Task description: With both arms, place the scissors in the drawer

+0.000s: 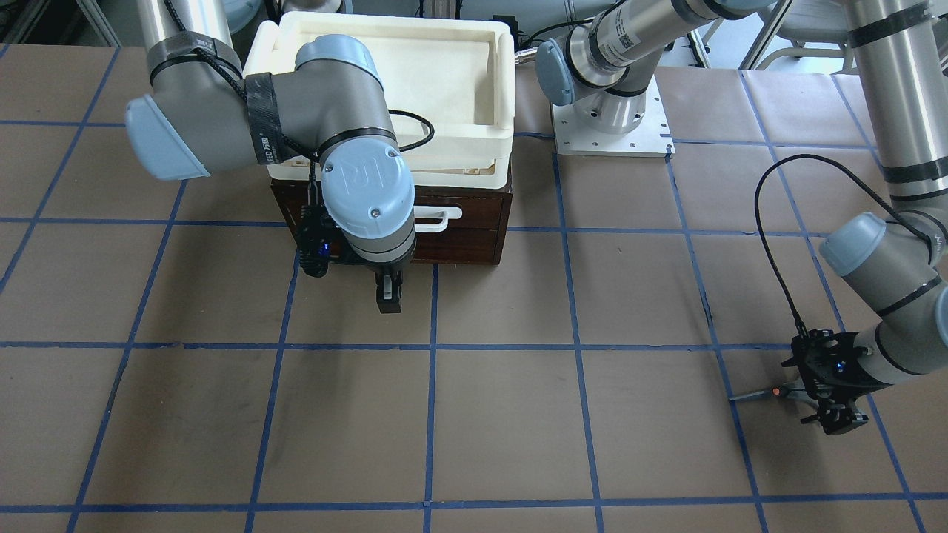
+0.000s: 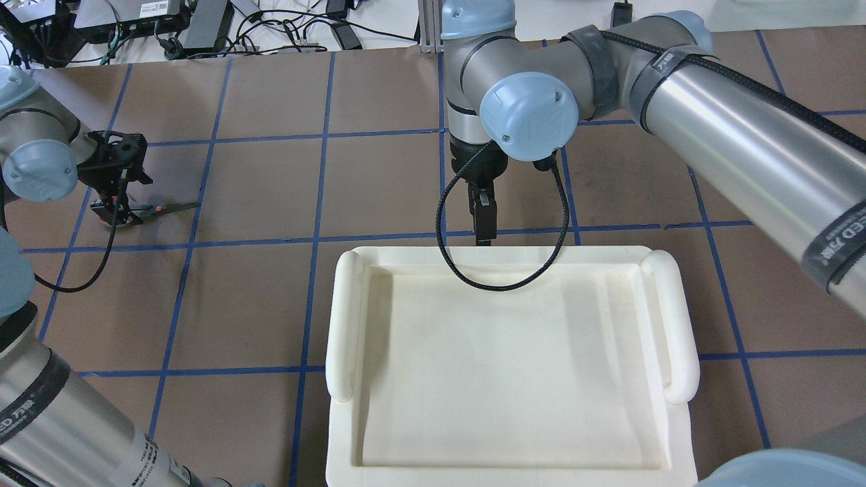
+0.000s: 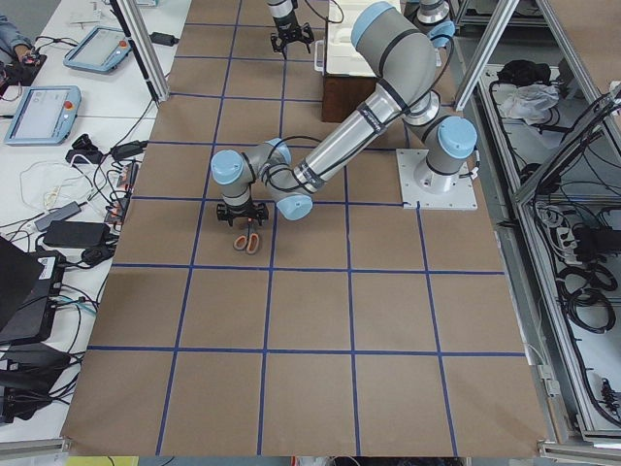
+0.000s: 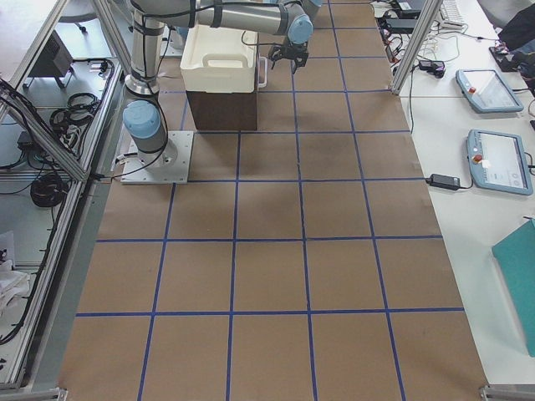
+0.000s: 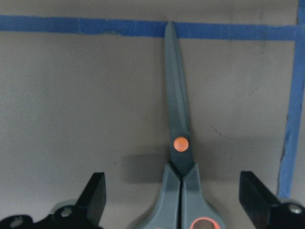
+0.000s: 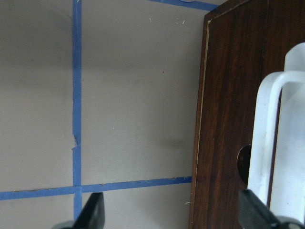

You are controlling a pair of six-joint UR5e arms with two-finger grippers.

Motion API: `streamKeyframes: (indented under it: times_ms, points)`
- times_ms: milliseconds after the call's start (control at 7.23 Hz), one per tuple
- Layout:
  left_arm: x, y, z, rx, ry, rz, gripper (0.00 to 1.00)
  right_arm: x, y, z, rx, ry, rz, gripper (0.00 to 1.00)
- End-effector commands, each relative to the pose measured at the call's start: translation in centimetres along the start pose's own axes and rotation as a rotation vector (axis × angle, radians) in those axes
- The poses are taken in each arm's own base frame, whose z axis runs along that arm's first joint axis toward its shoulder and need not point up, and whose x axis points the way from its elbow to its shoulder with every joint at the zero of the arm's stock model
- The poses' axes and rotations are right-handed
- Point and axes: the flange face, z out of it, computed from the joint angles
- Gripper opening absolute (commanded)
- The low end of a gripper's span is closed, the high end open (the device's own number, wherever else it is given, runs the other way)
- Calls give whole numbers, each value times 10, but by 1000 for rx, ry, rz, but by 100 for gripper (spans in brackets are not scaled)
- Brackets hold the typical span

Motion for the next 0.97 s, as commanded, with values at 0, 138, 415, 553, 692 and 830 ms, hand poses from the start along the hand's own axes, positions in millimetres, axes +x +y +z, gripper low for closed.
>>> streamKeyframes:
  times_ms: [0, 138, 415, 553, 692, 830]
  points:
    - [-1, 3, 10, -15, 3, 3, 100, 5, -1, 6, 12, 52, 24, 100]
    - [-1, 2, 14, -9, 6, 14, 97, 7, -2, 8, 16, 68, 27, 100]
    - [-1, 2, 14, -12, 9, 17, 80, 9, -1, 12, 11, 91, 30, 100]
    - [-1, 2, 14, -13, 7, 37, 80, 9, -1, 13, 12, 95, 31, 100]
    - [-1, 4, 13, -17, 6, 39, 68, 7, 0, 18, 16, 107, 30, 100]
    - [-3, 8, 8, -59, -17, 38, 41, 8, 2, 20, 18, 110, 27, 100]
